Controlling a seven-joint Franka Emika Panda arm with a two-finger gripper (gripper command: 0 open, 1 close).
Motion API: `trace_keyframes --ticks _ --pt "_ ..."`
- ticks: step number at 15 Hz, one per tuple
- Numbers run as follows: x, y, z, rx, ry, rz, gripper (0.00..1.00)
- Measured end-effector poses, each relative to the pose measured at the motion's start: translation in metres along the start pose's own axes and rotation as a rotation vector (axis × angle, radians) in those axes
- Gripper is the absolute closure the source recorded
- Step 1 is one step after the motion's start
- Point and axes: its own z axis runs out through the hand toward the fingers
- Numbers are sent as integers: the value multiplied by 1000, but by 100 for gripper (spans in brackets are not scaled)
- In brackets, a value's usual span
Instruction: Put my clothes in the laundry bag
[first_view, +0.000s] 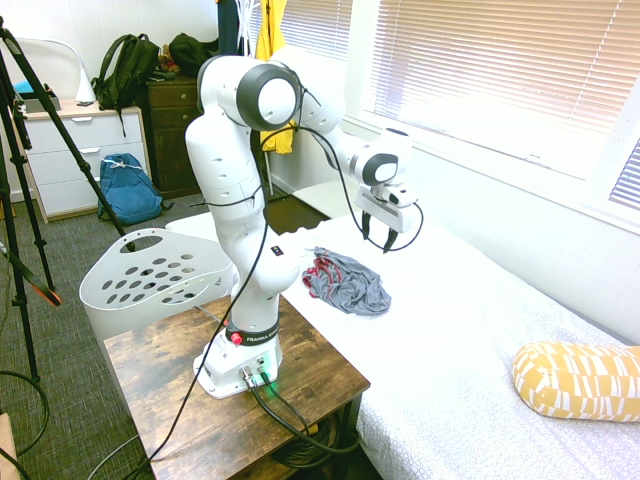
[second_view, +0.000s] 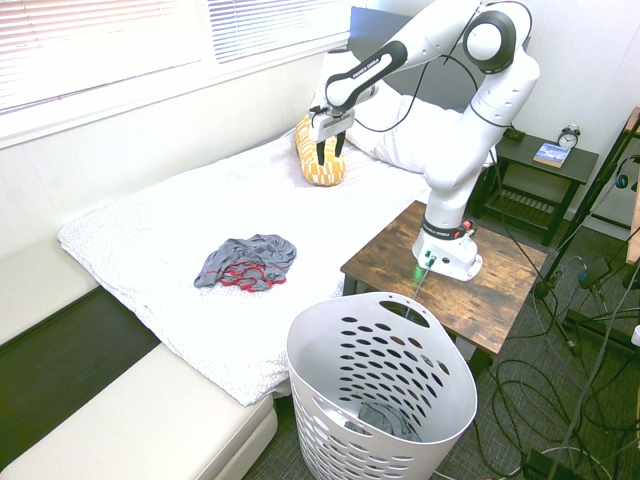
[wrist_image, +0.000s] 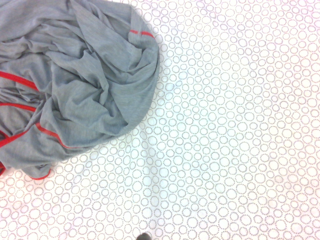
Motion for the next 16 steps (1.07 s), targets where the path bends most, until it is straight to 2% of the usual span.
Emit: trace_keyframes --ticks 4,7,13,16 --pt "4 -12 3 11 14 5 0" --pt "0 -59 21 41 29 -19 0" --pt "-33 -161 121 91 -2 -91 0" --pt "-61 -186 177 98 -28 -121 0"
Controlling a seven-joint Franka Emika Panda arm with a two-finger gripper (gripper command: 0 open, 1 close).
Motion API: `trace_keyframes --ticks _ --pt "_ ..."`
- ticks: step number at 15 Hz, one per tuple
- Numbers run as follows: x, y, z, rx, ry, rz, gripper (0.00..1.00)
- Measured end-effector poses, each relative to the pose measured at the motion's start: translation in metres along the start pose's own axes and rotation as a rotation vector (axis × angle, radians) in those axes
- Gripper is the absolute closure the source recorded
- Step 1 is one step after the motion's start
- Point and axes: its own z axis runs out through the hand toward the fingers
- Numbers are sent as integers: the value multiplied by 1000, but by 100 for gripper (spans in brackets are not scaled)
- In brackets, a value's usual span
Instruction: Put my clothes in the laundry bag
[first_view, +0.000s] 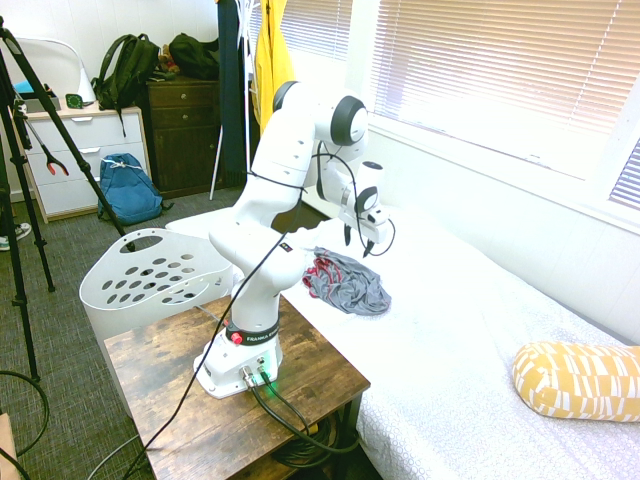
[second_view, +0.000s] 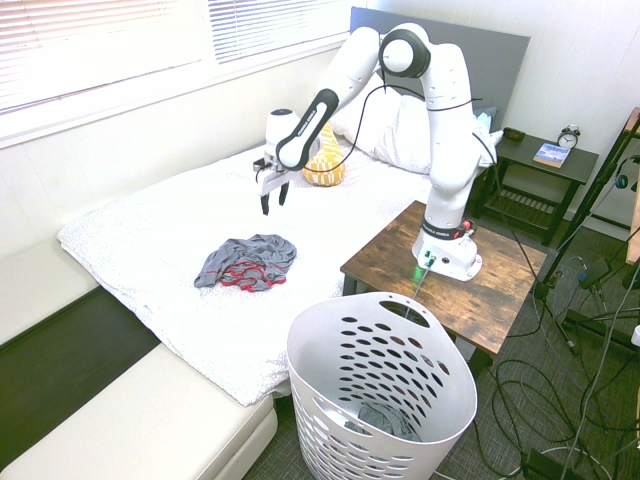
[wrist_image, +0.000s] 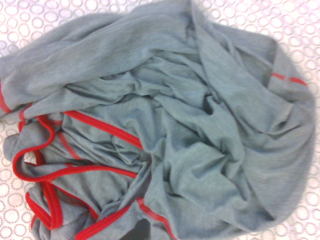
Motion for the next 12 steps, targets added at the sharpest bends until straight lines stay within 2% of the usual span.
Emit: trace_keyframes --ticks 5,12 --pt "-44 8 96 -9 -52 -2 0" --pt "-84 11 176 7 -115 -30 0"
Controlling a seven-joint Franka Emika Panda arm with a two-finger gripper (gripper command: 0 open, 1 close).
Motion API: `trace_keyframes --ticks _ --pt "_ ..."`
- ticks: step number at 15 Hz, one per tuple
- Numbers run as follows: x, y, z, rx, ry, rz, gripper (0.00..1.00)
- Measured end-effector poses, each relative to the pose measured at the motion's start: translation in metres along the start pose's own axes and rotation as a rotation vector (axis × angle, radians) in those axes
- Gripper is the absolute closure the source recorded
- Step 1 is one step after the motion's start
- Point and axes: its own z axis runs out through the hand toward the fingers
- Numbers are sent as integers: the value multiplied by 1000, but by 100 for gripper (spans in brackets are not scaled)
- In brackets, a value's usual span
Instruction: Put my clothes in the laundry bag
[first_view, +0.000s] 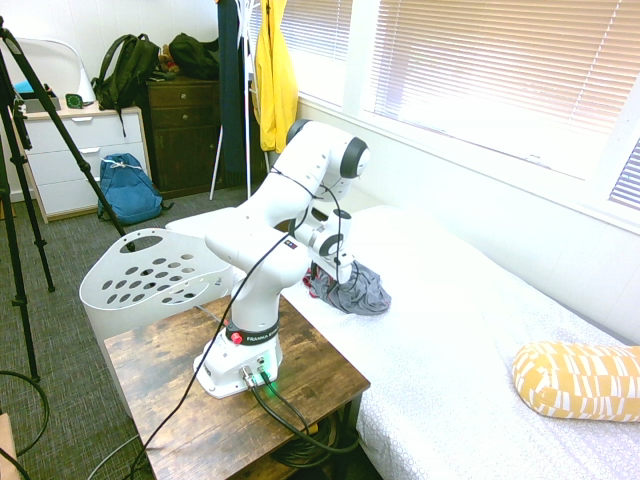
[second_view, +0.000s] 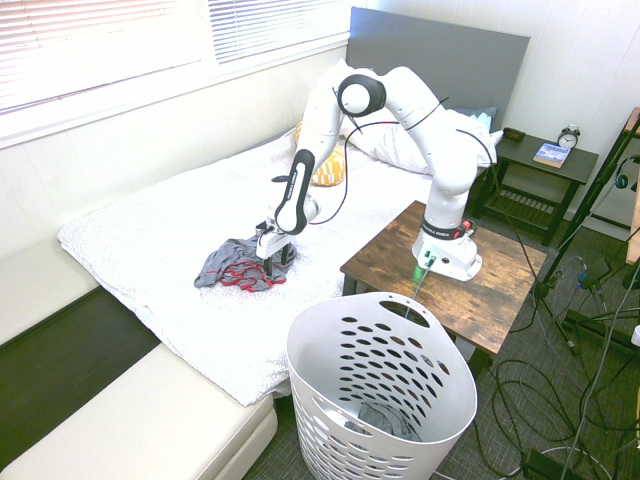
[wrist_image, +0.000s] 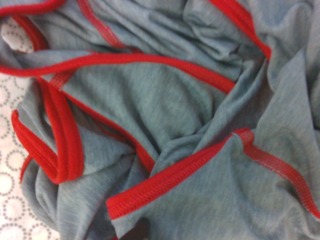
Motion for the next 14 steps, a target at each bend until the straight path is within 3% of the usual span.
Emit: trace_keyframes --ticks 3,4,14 --pt "2 0 17 27 0 -37 0" --pt "3 1 21 32 -1 -49 100" --pt "8 3 43 83 32 -173 100"
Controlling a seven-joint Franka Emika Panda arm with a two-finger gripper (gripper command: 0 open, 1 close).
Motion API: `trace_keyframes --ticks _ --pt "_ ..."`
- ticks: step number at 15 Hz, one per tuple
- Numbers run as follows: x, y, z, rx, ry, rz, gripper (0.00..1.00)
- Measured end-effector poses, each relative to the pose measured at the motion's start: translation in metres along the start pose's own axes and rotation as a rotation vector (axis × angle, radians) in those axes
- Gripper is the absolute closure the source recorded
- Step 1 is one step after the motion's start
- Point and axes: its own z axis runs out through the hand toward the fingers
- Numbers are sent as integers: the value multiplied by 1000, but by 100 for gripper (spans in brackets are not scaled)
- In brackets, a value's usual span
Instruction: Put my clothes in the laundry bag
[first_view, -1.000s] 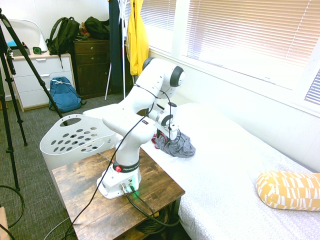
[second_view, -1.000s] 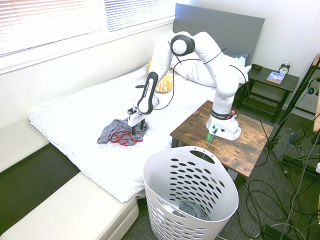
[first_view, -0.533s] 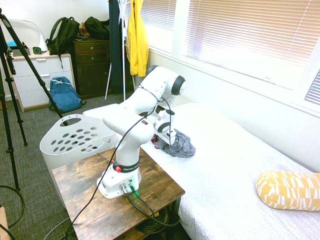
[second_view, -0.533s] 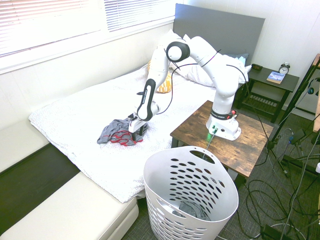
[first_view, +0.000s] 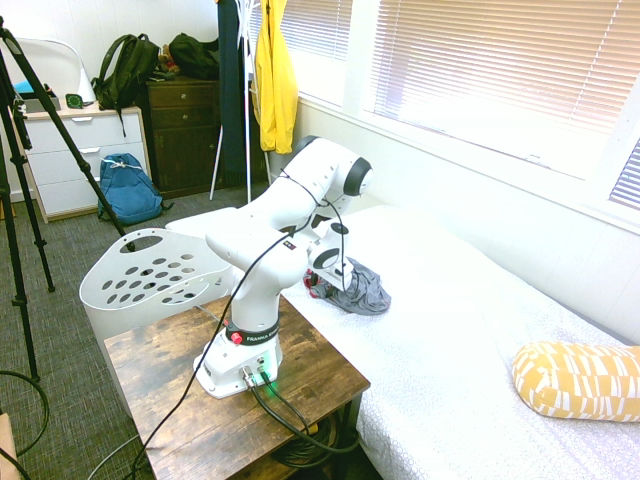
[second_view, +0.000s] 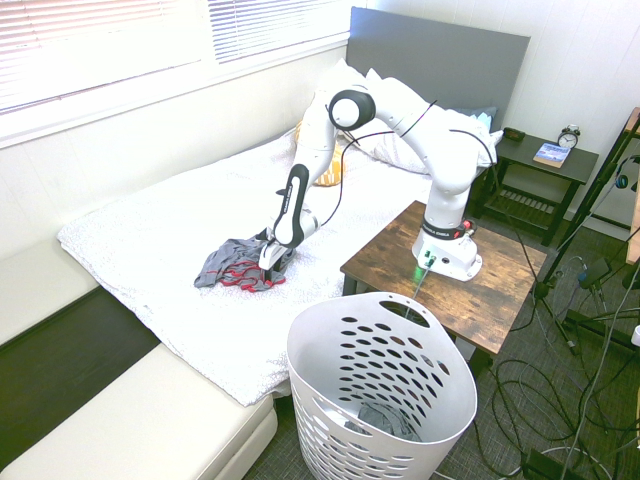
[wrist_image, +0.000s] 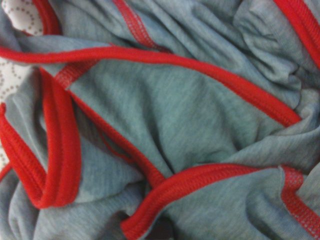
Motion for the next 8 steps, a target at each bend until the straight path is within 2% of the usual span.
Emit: trace_keyframes --ticks 8 --pt "-5 2 8 21 -3 1 100"
